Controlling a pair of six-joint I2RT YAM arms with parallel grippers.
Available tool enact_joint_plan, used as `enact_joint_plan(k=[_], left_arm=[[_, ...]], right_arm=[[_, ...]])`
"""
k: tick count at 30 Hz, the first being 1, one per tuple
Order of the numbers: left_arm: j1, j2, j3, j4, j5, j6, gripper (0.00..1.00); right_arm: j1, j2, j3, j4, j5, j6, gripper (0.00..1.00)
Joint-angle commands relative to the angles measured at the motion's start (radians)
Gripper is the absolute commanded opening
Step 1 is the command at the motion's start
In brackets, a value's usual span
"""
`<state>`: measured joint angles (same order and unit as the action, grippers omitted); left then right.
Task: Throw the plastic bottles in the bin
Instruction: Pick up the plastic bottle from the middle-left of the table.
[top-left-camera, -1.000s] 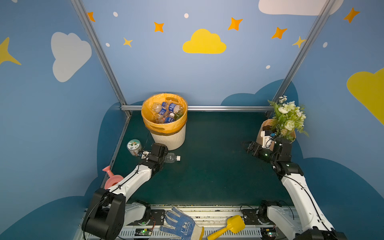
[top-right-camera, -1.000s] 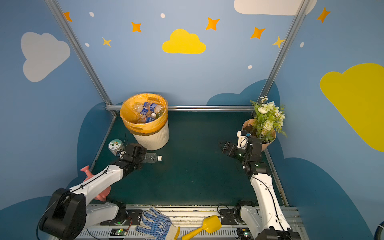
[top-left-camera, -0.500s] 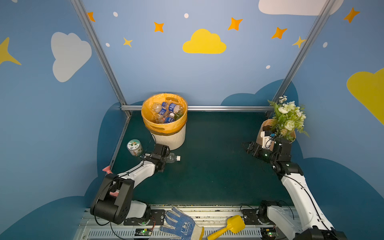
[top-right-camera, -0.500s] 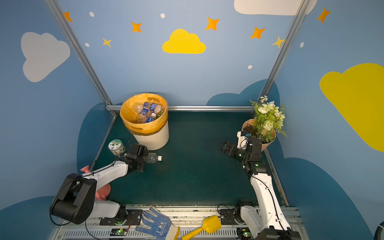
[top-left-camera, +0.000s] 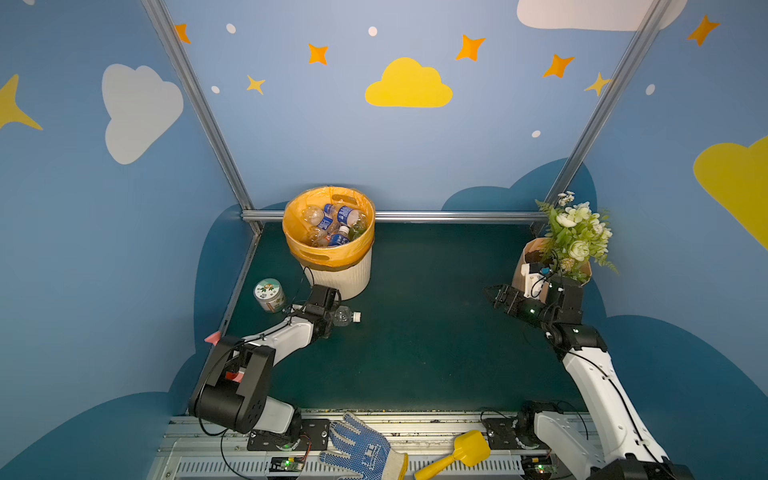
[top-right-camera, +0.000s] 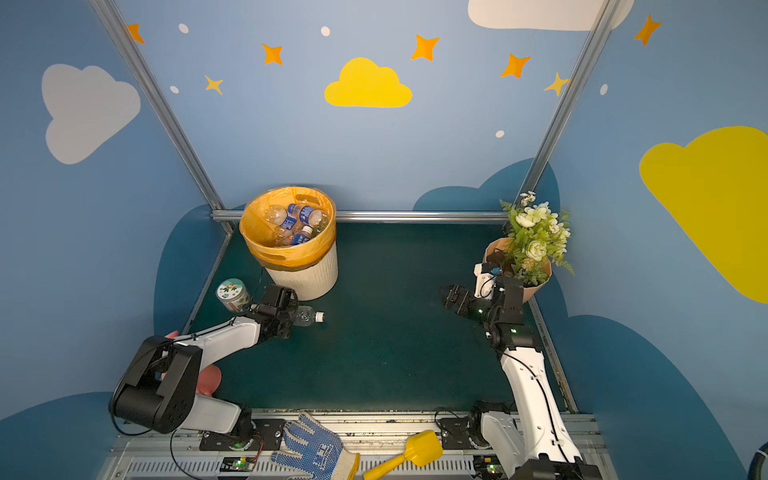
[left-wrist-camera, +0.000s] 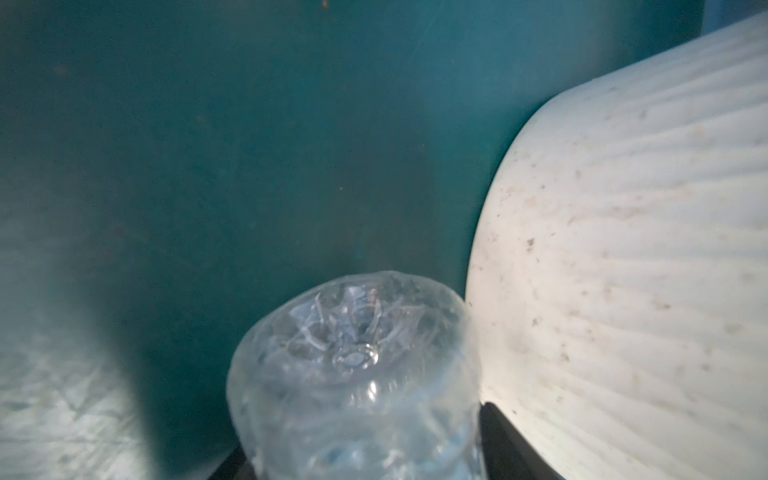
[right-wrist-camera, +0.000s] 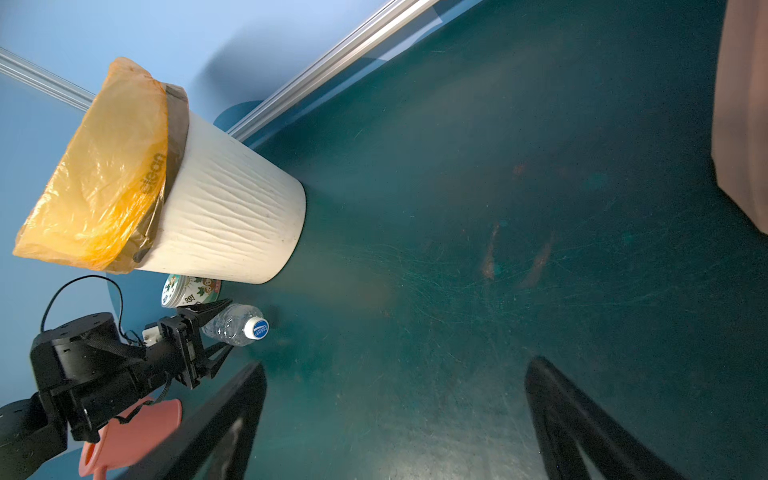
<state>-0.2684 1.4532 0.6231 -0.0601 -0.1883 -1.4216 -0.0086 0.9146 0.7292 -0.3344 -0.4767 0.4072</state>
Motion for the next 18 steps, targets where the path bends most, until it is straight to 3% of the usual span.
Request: enact_joint_plan(k=[1, 6, 18], left_arm=[[0.006, -0.019, -0.022, -0.032, -0.016, 0.012, 0.64], [0.006, -0.093, -0.037, -0.068, -0.033, 0.022, 0.55], [0.001, -0.457, -0.045, -0.269, -0.179, 0.125, 0.53]], right_arm=[[0.003, -0.014, 0.001, -0.018, 0.011, -0.016, 0.95], [0.003, -0.015, 0.001, -0.014, 0.01, -0.015, 0.95], [0.004, -0.031, -0.002, -0.012, 0.009, -0.008, 0.95]])
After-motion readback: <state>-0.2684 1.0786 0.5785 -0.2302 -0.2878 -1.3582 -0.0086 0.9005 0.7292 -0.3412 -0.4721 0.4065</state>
